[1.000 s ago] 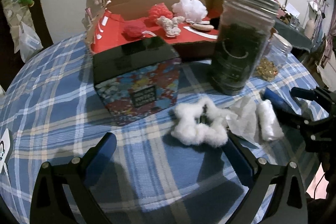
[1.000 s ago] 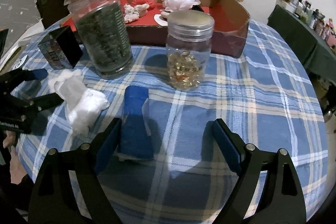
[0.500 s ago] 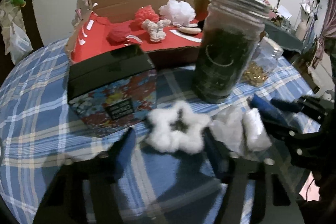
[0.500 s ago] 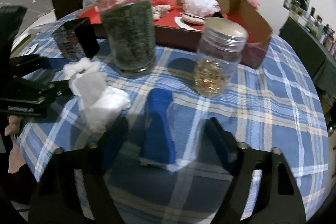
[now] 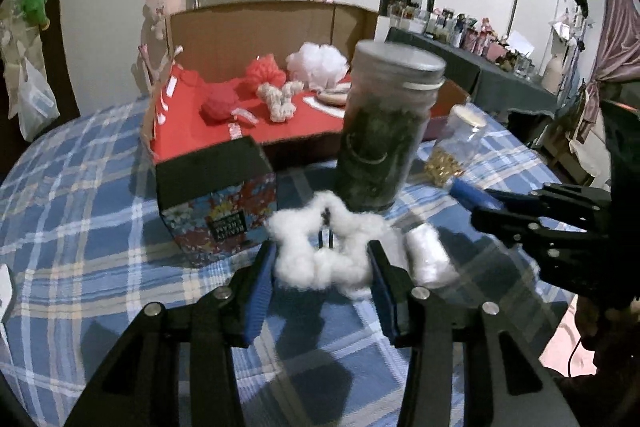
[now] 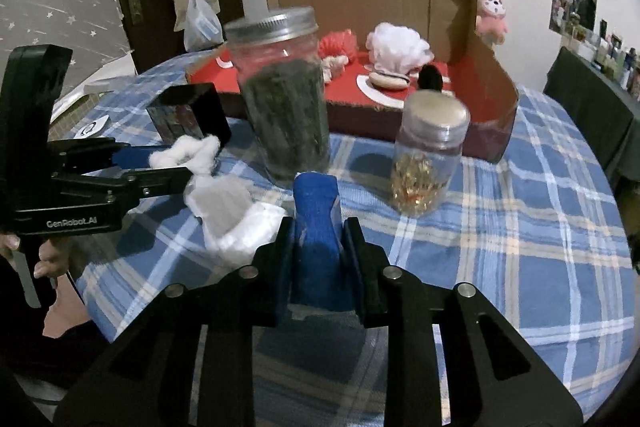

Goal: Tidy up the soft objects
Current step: 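Carry the star scrunchie and blue sponge over to the box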

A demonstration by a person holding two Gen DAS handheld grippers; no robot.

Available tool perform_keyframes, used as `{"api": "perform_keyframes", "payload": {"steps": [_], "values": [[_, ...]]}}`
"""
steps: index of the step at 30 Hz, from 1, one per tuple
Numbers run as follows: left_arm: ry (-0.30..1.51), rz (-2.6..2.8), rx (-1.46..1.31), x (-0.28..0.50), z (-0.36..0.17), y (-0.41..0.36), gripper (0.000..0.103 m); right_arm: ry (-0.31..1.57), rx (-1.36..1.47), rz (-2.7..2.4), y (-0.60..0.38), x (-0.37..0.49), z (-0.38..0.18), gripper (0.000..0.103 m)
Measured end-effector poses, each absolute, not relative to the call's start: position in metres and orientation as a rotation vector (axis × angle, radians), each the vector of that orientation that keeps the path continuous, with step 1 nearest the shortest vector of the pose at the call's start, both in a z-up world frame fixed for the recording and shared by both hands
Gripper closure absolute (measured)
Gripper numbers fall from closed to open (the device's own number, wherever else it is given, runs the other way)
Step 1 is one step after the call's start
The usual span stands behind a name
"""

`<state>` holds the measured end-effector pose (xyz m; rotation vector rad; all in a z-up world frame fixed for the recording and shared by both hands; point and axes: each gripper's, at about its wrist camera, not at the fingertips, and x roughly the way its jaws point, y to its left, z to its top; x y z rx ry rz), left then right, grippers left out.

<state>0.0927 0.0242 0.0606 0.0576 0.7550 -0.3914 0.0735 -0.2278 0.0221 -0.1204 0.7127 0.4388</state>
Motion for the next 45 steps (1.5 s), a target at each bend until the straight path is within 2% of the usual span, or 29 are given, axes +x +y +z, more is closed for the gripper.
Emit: {"api": "perform_keyframes", "payload": {"steps": [6, 25, 45], "values": [[0.720, -0.461, 0.060, 0.083, 0.072, 0.017, 0.056, 0.708, -0.113, 0.453, -0.226, 0.073, 0.027, 0.080], [0.777, -0.502, 0.036, 0.088, 0.048, 0.008, 0.056, 0.749, -0.104, 0.461, -0.224, 0.076, 0.015, 0.080], [0.740, -0.289, -0.021, 0.073, 0.053, 0.106, 0.056, 0.783, -0.054, 0.340, -0.284, 0.079, 0.007, 0.080]]}}
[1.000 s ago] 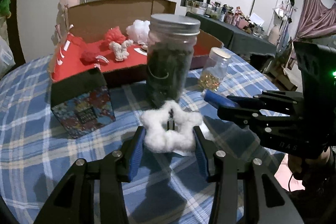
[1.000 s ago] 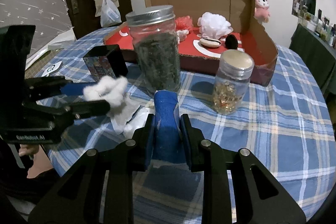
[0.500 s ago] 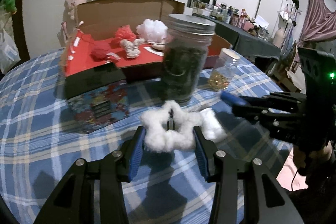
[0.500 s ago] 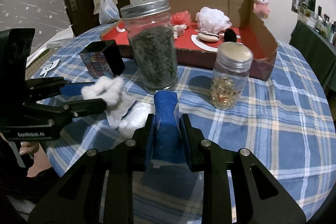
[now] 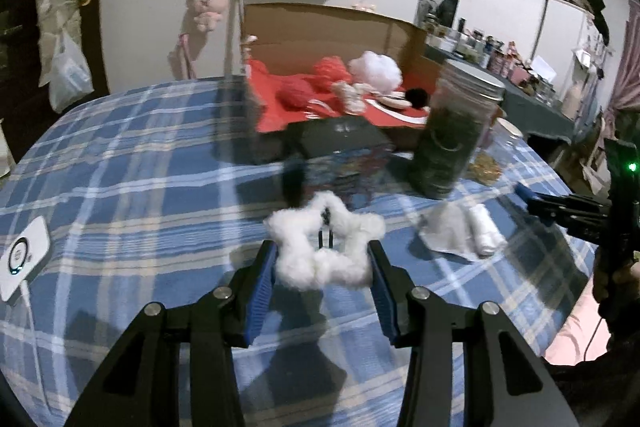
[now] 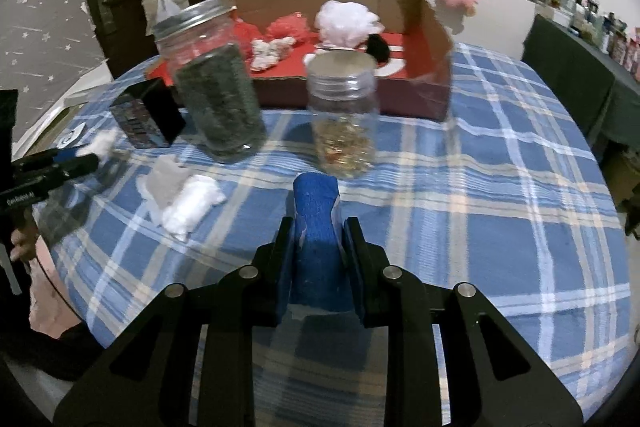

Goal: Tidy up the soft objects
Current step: 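Carry the star scrunchie and blue sponge over to the box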

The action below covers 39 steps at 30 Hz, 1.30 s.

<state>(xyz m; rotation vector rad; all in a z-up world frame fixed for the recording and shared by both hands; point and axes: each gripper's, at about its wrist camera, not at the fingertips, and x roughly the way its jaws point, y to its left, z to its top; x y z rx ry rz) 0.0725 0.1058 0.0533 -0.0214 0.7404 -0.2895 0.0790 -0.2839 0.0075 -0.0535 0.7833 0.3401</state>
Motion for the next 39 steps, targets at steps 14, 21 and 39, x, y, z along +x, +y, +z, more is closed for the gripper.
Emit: {"api": "perform_keyframes", "payload": {"steps": [14, 21, 39], "values": [[0.710, -0.276, 0.030, 0.100, 0.049, 0.135, 0.056, 0.772, -0.070, 0.280, -0.321, 0.102, 0.014, 0.080], [0.692, -0.310, 0.069, 0.116, 0.052, 0.139, 0.056, 0.751, -0.123, 0.294, -0.321, 0.121, 0.024, 0.080], [0.661, -0.422, 0.139, 0.169, 0.104, 0.130, 0.056, 0.724, -0.187, 0.418, -0.306, 0.179, 0.064, 0.080]]}}
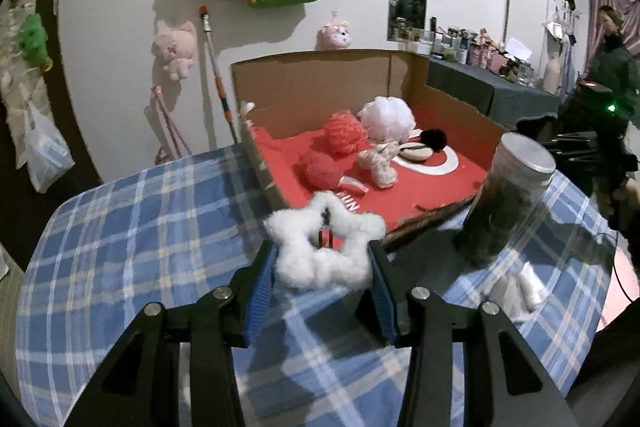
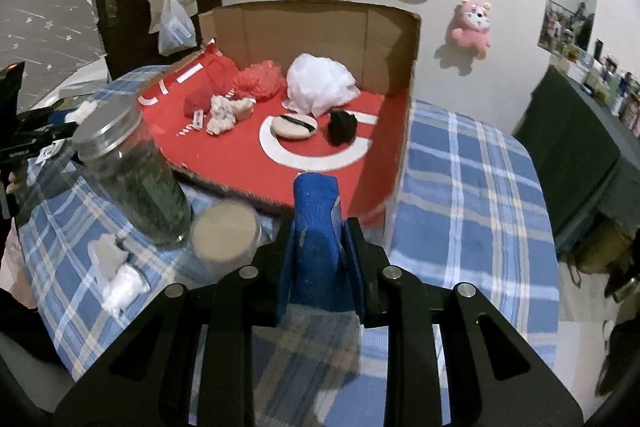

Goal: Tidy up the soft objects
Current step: 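Carry the star scrunchie and blue sponge over to the box, then lower the star scrunchie and blue sponge into the box and open both tools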

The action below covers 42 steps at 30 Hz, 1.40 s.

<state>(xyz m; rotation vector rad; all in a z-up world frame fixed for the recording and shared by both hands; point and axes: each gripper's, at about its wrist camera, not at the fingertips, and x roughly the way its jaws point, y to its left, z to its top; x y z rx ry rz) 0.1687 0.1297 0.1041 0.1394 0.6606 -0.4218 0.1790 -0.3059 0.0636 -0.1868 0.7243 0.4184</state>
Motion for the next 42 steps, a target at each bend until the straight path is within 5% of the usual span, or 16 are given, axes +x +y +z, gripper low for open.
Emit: {"api": "perform_keyframes", "payload": {"steps": [19, 42], "values": [[0.986, -0.457, 0.192, 0.271, 0.083, 0.042, 0.055, 0.905, -0.288, 0.426, -0.256, 0.275, 0.050, 0.080], [1.091, -0.383, 0.322, 0.301, 0.060, 0.024, 0.054, 1.037, -0.411, 0.359, -0.236, 0.306, 0.021, 0.079]]}}
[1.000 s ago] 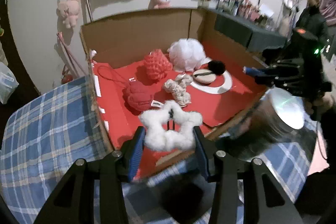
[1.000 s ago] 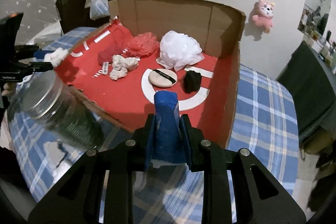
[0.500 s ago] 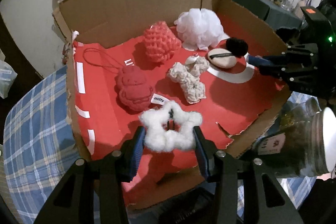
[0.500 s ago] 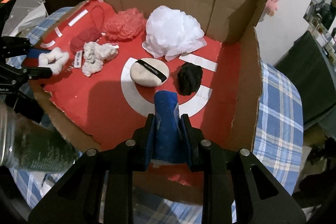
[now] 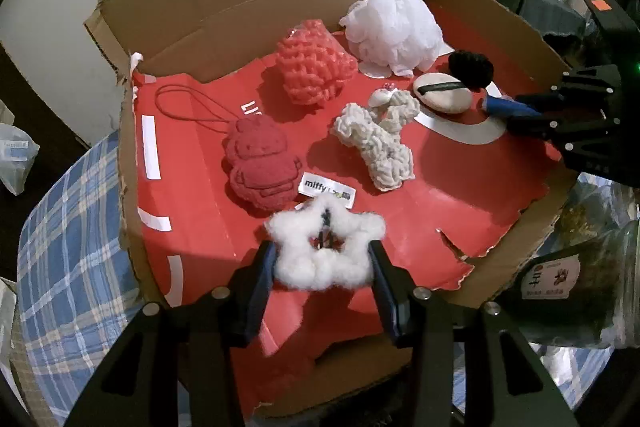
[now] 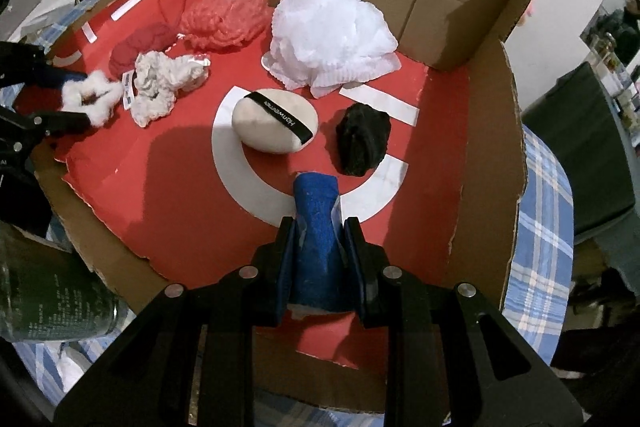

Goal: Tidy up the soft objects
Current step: 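Lower the star scrunchie and blue sponge into the box and open both tools, then withdraw both tools from the box back toward the table items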

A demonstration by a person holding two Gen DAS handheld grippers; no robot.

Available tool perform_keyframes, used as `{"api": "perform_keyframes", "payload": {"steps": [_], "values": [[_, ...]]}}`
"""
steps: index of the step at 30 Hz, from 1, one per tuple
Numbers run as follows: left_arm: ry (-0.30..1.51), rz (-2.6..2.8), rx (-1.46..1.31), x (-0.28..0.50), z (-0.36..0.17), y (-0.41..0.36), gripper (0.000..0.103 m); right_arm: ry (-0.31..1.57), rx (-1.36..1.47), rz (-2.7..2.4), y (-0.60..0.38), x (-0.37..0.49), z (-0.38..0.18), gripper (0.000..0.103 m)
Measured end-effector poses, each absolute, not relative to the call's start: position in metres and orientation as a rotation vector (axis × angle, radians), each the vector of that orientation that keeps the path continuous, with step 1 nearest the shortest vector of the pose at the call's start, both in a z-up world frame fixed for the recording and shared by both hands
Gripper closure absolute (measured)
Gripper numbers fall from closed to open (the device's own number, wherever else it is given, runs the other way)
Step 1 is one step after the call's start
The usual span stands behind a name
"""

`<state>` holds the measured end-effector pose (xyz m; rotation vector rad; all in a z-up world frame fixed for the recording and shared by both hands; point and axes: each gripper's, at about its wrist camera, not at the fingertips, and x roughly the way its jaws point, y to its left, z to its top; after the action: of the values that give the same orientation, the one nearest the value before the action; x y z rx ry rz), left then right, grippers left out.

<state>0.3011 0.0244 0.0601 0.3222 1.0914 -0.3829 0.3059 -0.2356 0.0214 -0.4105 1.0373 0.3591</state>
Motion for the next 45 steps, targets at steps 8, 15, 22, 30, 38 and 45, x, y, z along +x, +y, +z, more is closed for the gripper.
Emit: {"api": "perform_keyframes", "payload": {"steps": [8, 15, 22, 30, 38, 45], "values": [[1.091, -0.380, 0.341, 0.302, 0.059, 0.021, 0.054, 1.048, -0.413, 0.352, -0.235, 0.306, 0.021, 0.079], [1.089, -0.380, 0.340, 0.301, 0.060, 0.023, 0.053, 1.054, -0.408, 0.355, -0.234, 0.308, 0.019, 0.078], [1.065, -0.380, 0.325, 0.298, 0.067, 0.024, 0.040, 1.068, -0.384, 0.369, -0.235, 0.308, 0.019, 0.077], [0.997, -0.385, 0.278, 0.280, 0.090, 0.031, 0.033, 1.029, -0.355, 0.394, -0.229, 0.295, 0.036, 0.043], [0.824, -0.366, 0.189, 0.224, 0.140, 0.040, 0.013, 0.918, -0.290, 0.333, -0.240, 0.260, 0.087, 0.030], [0.693, -0.368, 0.130, 0.164, 0.169, 0.041, 0.003, 0.810, -0.239, 0.305, -0.247, 0.203, 0.123, 0.022]]}}
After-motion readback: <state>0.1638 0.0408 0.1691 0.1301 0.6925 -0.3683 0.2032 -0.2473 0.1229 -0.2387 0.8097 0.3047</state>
